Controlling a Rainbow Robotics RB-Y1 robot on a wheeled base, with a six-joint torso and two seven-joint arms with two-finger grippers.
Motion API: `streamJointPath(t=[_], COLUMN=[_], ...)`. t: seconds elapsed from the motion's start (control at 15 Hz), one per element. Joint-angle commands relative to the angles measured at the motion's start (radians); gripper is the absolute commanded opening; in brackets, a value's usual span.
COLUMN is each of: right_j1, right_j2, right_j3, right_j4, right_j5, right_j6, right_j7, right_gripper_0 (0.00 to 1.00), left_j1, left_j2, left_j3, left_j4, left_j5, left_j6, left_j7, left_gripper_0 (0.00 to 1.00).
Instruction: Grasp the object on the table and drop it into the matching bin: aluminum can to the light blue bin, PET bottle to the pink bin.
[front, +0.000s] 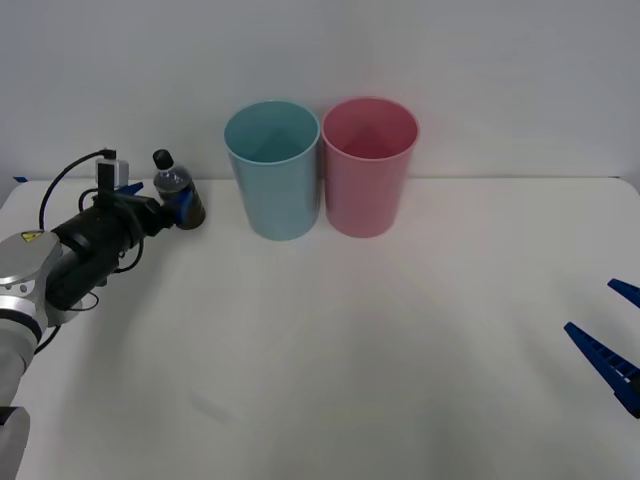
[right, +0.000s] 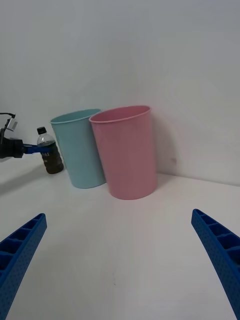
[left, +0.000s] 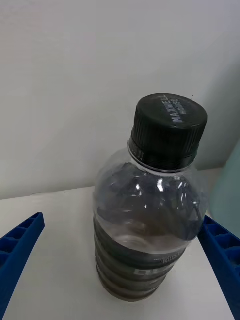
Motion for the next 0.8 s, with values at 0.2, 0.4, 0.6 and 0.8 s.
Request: streamJointPath(t=[0.2,0.4,0.6,0.8], right_j1=[0.0,0.0,0.0,0.0], right_j2=[0.0,0.0,0.0,0.0], right_j3=[0.0,0.0,0.0,0.0], right_j4=[0.0,0.0,0.0,0.0], right_j5=[0.0,0.0,0.0,0.0], right_j6=[0.0,0.0,0.0,0.0], right_j7=[0.0,0.0,0.0,0.0], right_gripper_0=[1.0,1.0,1.0,1.0], left_j1=[-0.059,-0.061,-0.062,-0.062], left_j2=[-0.002,-0.002,-0.002,-0.002], left_j3=[-0.043,-0.059,-0.075,-0.075], left_j4=[0.058,0.058,0.058,0.058], left_j5=[0.013,0.018,0.016,0.018], left_j6=[0.02,0.024,0.034,0.035], left_j7=[0.007,0.008,0.005,0.008], left_gripper_0=[1.0,1.0,0.04,0.0])
